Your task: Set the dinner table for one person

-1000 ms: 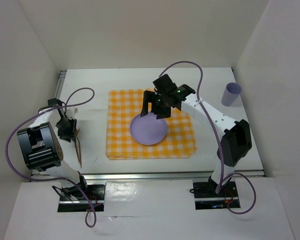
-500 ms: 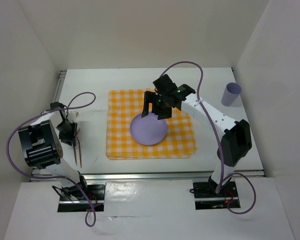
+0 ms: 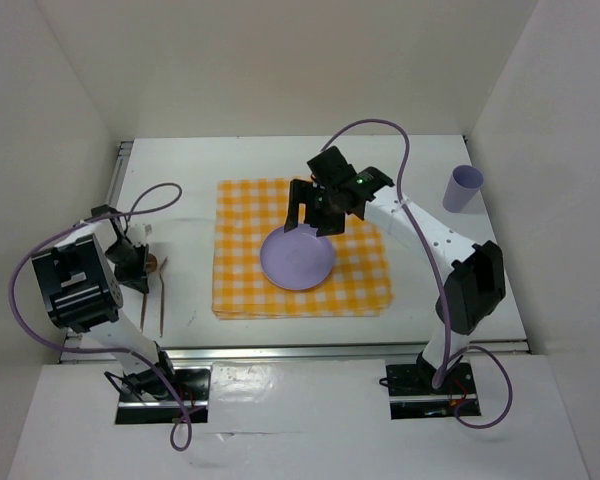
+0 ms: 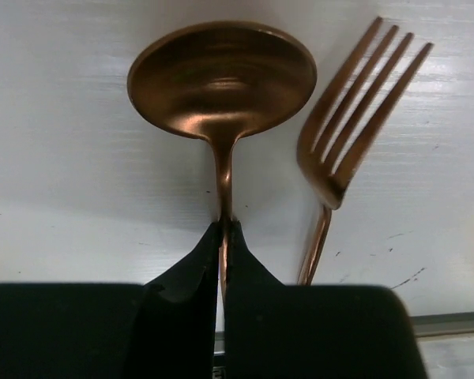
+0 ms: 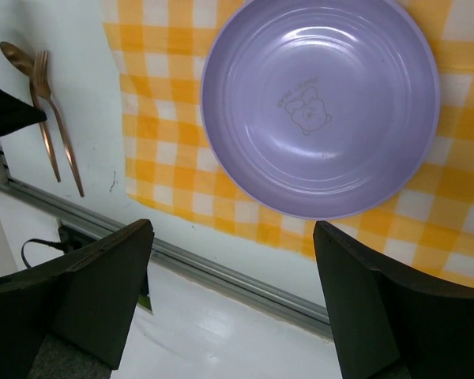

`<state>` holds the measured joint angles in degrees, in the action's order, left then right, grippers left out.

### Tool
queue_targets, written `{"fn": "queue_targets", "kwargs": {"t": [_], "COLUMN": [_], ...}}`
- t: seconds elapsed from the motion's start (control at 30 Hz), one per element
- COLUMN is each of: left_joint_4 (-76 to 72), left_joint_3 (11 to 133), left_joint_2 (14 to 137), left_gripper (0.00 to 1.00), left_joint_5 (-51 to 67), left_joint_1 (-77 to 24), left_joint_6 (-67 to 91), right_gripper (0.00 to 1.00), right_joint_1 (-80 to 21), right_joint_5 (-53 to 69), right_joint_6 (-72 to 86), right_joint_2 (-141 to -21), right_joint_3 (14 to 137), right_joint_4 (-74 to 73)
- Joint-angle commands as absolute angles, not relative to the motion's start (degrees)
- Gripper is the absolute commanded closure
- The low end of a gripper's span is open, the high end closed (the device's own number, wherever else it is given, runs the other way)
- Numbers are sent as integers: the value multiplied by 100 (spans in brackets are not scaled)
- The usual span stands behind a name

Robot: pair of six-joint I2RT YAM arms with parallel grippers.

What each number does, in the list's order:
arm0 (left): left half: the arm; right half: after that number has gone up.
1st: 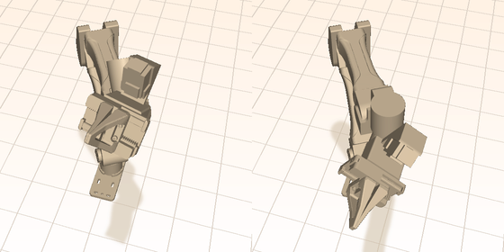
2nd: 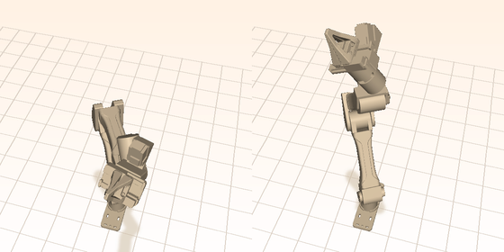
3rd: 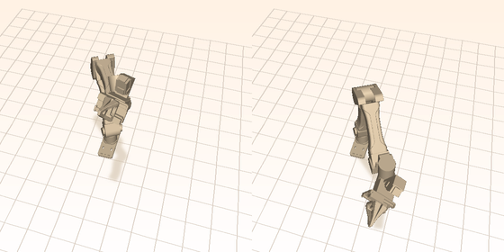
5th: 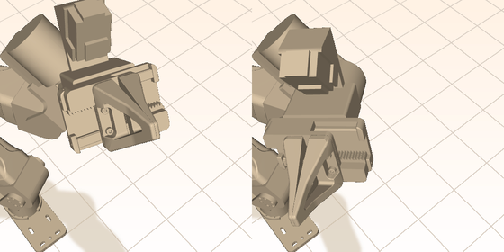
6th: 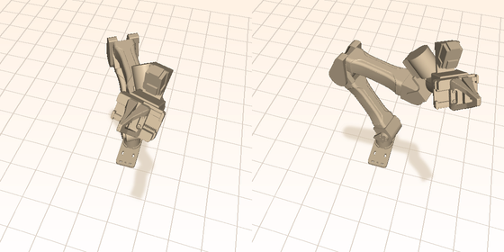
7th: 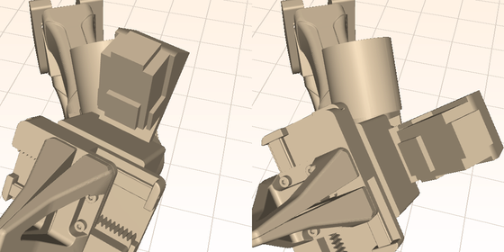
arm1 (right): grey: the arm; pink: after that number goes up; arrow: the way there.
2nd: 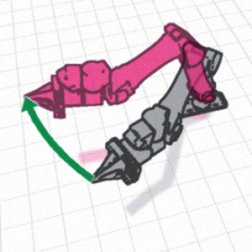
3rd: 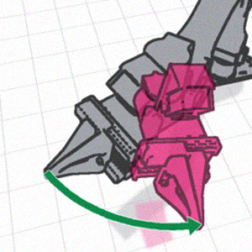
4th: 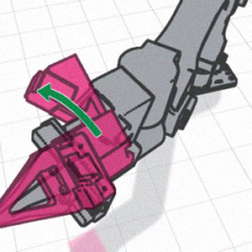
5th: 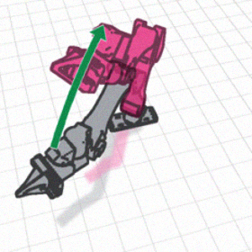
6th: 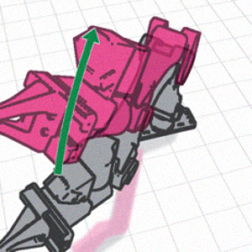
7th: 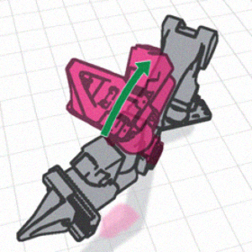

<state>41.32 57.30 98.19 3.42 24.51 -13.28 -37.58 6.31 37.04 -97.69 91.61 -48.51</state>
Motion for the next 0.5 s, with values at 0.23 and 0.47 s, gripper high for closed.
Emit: {"fn": "queue_targets", "kwargs": {"t": [0.23, 0.47], "left_joint_4": [4157, 4210], "left_joint_3": [6196, 6644], "left_joint_2": [10267, 9229], "left_gripper": [100, 100], "left_joint_5": [1660, 2715], "left_joint_1": [3243, 3357], "left_joint_6": [-1433, -1301], "right_gripper": [10, 10], "right_joint_1": [-3806, -3806], "right_joint_5": [439, 606], "right_joint_6": [3788, 3735], "right_joint_2": [-9070, -8631], "right_joint_3": [8807, 8244], "right_joint_4": [-4737, -4271]}}
